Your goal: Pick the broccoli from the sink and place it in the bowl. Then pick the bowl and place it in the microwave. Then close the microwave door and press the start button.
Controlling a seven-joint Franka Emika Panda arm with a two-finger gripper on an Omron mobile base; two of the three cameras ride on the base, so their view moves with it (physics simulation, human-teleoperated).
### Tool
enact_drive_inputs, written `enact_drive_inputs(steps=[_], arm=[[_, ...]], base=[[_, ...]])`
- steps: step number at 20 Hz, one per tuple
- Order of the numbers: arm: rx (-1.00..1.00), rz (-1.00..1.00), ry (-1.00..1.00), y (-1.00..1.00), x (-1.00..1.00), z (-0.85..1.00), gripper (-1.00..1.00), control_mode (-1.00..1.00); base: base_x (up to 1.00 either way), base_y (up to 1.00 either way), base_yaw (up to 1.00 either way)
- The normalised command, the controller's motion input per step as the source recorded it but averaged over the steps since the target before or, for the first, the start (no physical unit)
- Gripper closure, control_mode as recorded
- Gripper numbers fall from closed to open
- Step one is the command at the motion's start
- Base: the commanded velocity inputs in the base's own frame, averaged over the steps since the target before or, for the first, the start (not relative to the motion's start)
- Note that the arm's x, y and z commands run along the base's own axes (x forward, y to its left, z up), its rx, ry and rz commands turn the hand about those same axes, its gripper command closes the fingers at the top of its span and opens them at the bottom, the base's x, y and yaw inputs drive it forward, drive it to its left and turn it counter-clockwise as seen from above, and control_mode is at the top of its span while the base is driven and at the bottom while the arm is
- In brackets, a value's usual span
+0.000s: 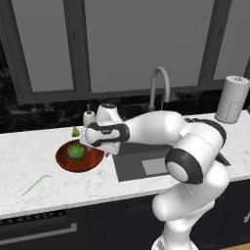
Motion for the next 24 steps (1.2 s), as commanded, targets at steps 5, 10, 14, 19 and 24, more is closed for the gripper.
enact_drive_inputs(steps=[5,10,14,19,24], arm=[[0.0,0.0,0.0,-0.04,0.0,0.0,-1.0,-1.0],[0.01,0.0,0.0,-0.23,0.0,0.0,-1.0,-1.0],[0.01,0.0,0.0,-0.21,0.0,0.0,-1.0,-1.0],[0.0,0.0,0.0,0.0,0.0,-0.05,-1.0,-1.0],[-0.01,0.0,0.0,0.0,0.11,-0.16,-1.0,-1.0]], base=[[0.0,0.0,0.0],[0.0,0.0,0.0],[0.0,0.0,0.0],[0.0,0.0,0.0],[0.0,0.0,0.0]])
